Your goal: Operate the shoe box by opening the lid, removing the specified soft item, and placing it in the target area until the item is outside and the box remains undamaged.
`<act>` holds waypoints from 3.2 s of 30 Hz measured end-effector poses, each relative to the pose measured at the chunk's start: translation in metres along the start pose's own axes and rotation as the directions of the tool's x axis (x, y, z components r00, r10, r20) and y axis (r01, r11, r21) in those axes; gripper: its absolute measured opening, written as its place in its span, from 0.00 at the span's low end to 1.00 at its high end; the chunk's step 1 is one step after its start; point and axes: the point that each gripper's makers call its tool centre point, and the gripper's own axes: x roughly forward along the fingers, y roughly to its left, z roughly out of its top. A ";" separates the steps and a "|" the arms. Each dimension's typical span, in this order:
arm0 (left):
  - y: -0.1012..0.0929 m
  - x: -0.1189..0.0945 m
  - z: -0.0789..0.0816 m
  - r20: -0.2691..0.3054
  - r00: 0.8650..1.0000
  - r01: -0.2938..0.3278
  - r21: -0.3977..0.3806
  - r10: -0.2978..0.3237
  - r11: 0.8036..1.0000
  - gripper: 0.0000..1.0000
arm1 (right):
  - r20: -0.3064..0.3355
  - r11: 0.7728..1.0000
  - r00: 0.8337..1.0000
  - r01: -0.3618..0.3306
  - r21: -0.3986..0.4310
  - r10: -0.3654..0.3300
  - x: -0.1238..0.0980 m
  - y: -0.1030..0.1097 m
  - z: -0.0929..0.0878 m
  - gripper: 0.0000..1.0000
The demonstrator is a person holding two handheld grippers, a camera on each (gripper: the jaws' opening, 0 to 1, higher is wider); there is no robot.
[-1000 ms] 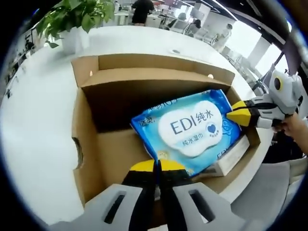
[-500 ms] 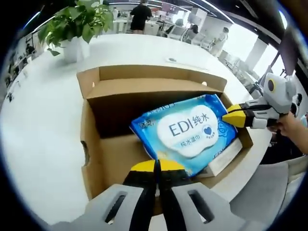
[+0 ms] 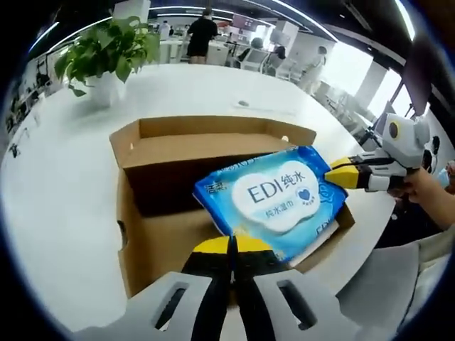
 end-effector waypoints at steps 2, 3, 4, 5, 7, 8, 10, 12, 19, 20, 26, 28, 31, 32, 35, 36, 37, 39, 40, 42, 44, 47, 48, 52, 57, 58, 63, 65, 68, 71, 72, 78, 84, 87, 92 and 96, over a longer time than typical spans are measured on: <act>-0.006 -0.001 0.006 0.013 1.000 0.005 0.010 -0.005 1.000 0.00 | 0.008 1.000 1.000 0.001 0.002 -0.001 -0.006 -0.001 0.002 0.00; -0.008 -0.002 0.009 0.018 1.000 0.007 0.014 -0.007 1.000 0.00 | 0.013 1.000 1.000 0.005 0.001 -0.005 -0.010 -0.002 0.003 0.00; -0.011 -0.002 0.012 0.023 1.000 0.012 0.019 -0.013 1.000 0.00 | 0.018 1.000 1.000 0.009 0.004 -0.009 -0.014 -0.004 0.003 0.00; -0.013 -0.002 0.013 0.024 1.000 0.014 0.022 -0.015 1.000 0.00 | 0.021 1.000 1.000 0.011 0.008 -0.011 -0.016 -0.005 0.004 0.00; -0.019 -0.001 0.017 0.029 0.999 0.024 0.032 -0.024 0.999 0.00 | 0.030 1.000 0.999 0.020 0.020 -0.020 -0.023 -0.010 0.005 0.00; -0.025 -0.001 0.019 0.033 0.999 0.028 0.038 -0.029 0.999 0.00 | 0.033 0.999 0.999 0.023 0.023 -0.024 -0.025 -0.012 0.005 0.00; -0.034 0.000 0.023 0.038 0.999 0.036 0.043 -0.038 0.998 0.00 | 0.039 0.999 0.999 0.036 0.030 -0.037 -0.031 -0.016 0.004 0.00; -0.043 0.001 0.027 0.043 0.998 0.044 0.051 -0.046 0.998 0.00 | 0.042 0.998 0.998 0.049 0.039 -0.050 -0.037 -0.022 0.003 0.00; -0.075 0.010 0.035 0.043 0.996 0.074 0.086 -0.078 0.994 0.00 | 0.048 0.994 0.995 0.085 0.068 -0.088 -0.058 -0.042 -0.002 0.00; -0.078 0.012 0.035 0.043 0.996 0.077 0.088 -0.082 0.993 0.00 | 0.049 0.993 0.994 0.091 0.079 -0.095 -0.062 -0.046 -0.003 0.00; -0.098 0.021 0.040 0.046 0.993 0.106 0.094 -0.110 0.990 0.00 | 0.050 0.989 0.991 0.116 0.095 -0.122 -0.078 -0.060 -0.008 0.00; -0.103 0.024 0.043 0.048 0.992 0.110 0.098 -0.115 0.989 0.00 | 0.051 0.987 0.990 0.123 0.099 -0.128 -0.083 -0.065 -0.009 0.00; -0.109 0.029 0.047 0.053 0.991 0.116 0.105 -0.122 0.988 0.00 | 0.055 0.985 0.988 0.135 0.111 -0.142 -0.092 -0.073 -0.011 0.00; -0.114 0.031 0.048 0.055 0.990 0.120 0.107 -0.126 0.987 0.00 | 0.055 0.984 0.988 0.138 0.112 -0.145 -0.094 -0.075 -0.011 0.00; -0.121 0.036 0.052 0.057 0.990 0.125 0.114 -0.132 0.986 0.00 | 0.059 0.981 0.985 0.151 0.117 -0.159 -0.102 -0.082 -0.012 0.00; -0.123 0.038 0.053 0.057 0.989 0.127 0.118 -0.134 0.985 0.00 | 0.061 0.980 0.985 0.156 0.122 -0.164 -0.106 -0.085 -0.013 0.00; -0.128 0.040 0.054 0.057 0.989 0.131 0.123 -0.139 0.984 0.00 | 0.062 0.979 0.984 0.160 0.124 -0.168 -0.108 -0.087 -0.014 0.00; -0.135 0.043 0.055 0.058 0.987 0.139 0.129 -0.148 0.982 0.00 | 0.064 0.977 0.982 0.168 0.129 -0.178 -0.114 -0.092 -0.015 0.00; -0.138 0.044 0.055 0.058 0.987 0.142 0.134 -0.151 0.981 0.00 | 0.067 0.976 0.981 0.172 0.131 -0.182 -0.118 -0.095 -0.016 0.00; -0.145 0.046 0.056 0.057 0.986 0.148 0.142 -0.157 0.979 0.00 | 0.067 0.975 0.980 0.180 0.132 -0.190 -0.124 -0.099 -0.018 0.00; -0.153 0.048 0.057 0.062 0.984 0.155 0.151 -0.166 0.976 0.00 | 0.071 0.974 0.978 0.185 0.133 -0.196 -0.129 -0.103 -0.020 0.00; -0.163 0.051 0.058 0.064 0.982 0.163 0.168 -0.176 0.972 0.00 | 0.075 0.972 0.976 0.194 0.135 -0.205 -0.137 -0.108 -0.022 0.00; -0.166 0.054 0.059 0.062 0.982 0.167 0.176 -0.180 0.970 0.00 | 0.073 0.970 0.975 0.199 0.136 -0.210 -0.140 -0.111 -0.023 0.00; -0.178 0.060 0.060 0.054 0.980 0.177 0.199 -0.192 0.964 0.00 | 0.069 0.965 0.971 0.217 0.147 -0.229 -0.148 -0.119 -0.028 0.00; -0.191 0.071 0.061 0.039 0.978 0.192 0.222 -0.206 0.956 0.00 | 0.067 0.958 0.966 0.237 0.163 -0.250 -0.157 -0.133 -0.036 0.00; -0.193 0.073 0.061 0.035 0.978 0.194 0.230 -0.207 0.954 0.00 | 0.068 0.957 0.965 0.239 0.164 -0.253 -0.158 -0.135 -0.037 0.00; -0.201 0.088 0.062 0.008 0.978 0.197 0.268 -0.206 0.943 0.00 | 0.068 0.951 0.962 0.247 0.187 -0.264 -0.158 -0.148 -0.044 0.00; -0.201 0.094 0.062 -0.001 0.979 0.195 0.277 -0.203 0.941 0.00 | 0.064 0.949 0.962 0.251 0.193 -0.267 -0.156 -0.154 -0.048 0.00; -0.199 0.106 0.061 -0.028 0.982 0.186 0.308 -0.187 0.933 0.00 | 0.055 0.947 0.961 0.256 0.193 -0.271 -0.151 -0.161 -0.052 0.00; -0.196 0.116 0.059 -0.054 0.985 0.173 0.343 -0.165 0.923 0.00 | 0.044 0.947 0.961 0.259 0.188 -0.271 -0.144 -0.168 -0.055 0.00; -0.195 0.119 0.059 -0.061 0.985 0.170 0.352 -0.158 0.921 0.00 | 0.040 0.948 0.962 0.259 0.186 -0.271 -0.141 -0.170 -0.057 0.00; -0.190 0.140 0.054 -0.115 0.986 0.155 0.417 -0.117 0.896 0.00 | 0.010 0.947 0.962 0.268 0.179 -0.274 -0.128 -0.182 -0.067 0.00; -0.186 0.154 0.051 -0.159 0.984 0.148 0.482 -0.080 0.864 0.00 | -0.019 0.947 0.960 0.279 0.162 -0.279 -0.118 -0.191 -0.074 0.00; -0.183 0.161 0.048 -0.179 0.982 0.143 0.510 -0.059 0.848 0.00 | -0.031 0.947 0.960 0.281 0.156 -0.280 -0.112 -0.194 -0.078 0.00; -0.180 0.166 0.045 -0.204 0.978 0.144 0.538 -0.037 0.830 0.00 | -0.048 0.945 0.957 0.289 0.154 -0.285 -0.104 -0.198 -0.085 0.00; -0.180 0.169 0.039 -0.224 0.974 0.149 0.566 -0.023 0.811 0.00 | -0.058 0.943 0.954 0.299 0.145 -0.294 -0.101 -0.198 -0.090 0.00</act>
